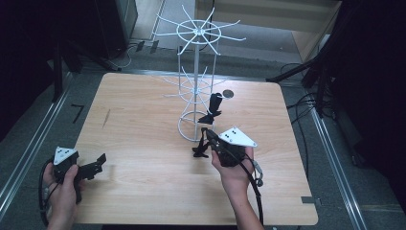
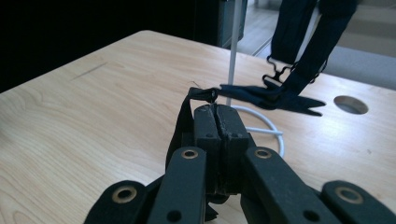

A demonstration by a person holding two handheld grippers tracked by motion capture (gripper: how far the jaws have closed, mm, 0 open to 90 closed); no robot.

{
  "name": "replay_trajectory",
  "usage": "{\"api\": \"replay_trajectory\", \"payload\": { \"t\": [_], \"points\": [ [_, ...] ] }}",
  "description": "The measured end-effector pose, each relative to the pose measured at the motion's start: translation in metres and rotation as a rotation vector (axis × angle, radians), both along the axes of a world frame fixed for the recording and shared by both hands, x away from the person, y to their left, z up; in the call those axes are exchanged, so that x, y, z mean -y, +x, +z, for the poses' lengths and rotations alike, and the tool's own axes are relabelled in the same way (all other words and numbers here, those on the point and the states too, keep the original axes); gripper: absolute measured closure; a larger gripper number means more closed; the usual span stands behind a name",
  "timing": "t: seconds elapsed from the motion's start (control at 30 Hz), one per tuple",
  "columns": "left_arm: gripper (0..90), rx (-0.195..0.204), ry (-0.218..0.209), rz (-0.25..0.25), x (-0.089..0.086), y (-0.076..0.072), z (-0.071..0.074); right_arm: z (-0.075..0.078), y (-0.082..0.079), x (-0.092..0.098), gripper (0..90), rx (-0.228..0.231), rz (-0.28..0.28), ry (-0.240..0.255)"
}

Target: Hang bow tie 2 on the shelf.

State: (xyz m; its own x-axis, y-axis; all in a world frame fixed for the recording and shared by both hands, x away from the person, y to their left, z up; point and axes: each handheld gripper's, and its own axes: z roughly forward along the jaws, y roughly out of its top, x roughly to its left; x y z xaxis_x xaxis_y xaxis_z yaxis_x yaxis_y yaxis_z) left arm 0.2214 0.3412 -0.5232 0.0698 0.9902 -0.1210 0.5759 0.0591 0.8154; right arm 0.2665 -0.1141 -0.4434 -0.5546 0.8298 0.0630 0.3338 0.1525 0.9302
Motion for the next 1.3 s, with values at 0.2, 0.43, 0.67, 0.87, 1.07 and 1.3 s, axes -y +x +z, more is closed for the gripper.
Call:
{"api": "replay_trajectory", "payload": {
  "t": [0.2, 0.43, 0.67, 0.87, 1.07, 1.3],
  "points": [
    [0.0, 0.000, 0.000, -0.001, 0.000, 0.000, 0.000, 0.011, -0.004, 0.005, 89.5, 0.032, -0.015, 0.003],
    [0.0, -0.001, -0.001, -0.002, 0.000, 0.000, 0.000, 0.022, -0.005, 0.008, 89.5, 0.049, -0.019, 0.003],
    [0.0, -0.001, -0.004, 0.001, 0.000, 0.000, 0.000, 0.032, -0.004, 0.007, 89.5, 0.069, -0.020, 0.004],
    [0.0, -0.001, -0.003, -0.001, 0.000, 0.000, 0.000, 0.041, -0.003, 0.006, 89.5, 0.085, -0.016, 0.002],
    [0.0, 0.002, -0.005, 0.001, 0.000, 0.000, 0.000, 0.047, -0.002, 0.005, 89.5, 0.097, -0.017, 0.005],
    [0.0, 0.001, -0.009, 0.000, -0.001, 0.000, 0.000, 0.056, -0.001, 0.009, 89.5, 0.113, -0.026, 0.024]
  ]
}}
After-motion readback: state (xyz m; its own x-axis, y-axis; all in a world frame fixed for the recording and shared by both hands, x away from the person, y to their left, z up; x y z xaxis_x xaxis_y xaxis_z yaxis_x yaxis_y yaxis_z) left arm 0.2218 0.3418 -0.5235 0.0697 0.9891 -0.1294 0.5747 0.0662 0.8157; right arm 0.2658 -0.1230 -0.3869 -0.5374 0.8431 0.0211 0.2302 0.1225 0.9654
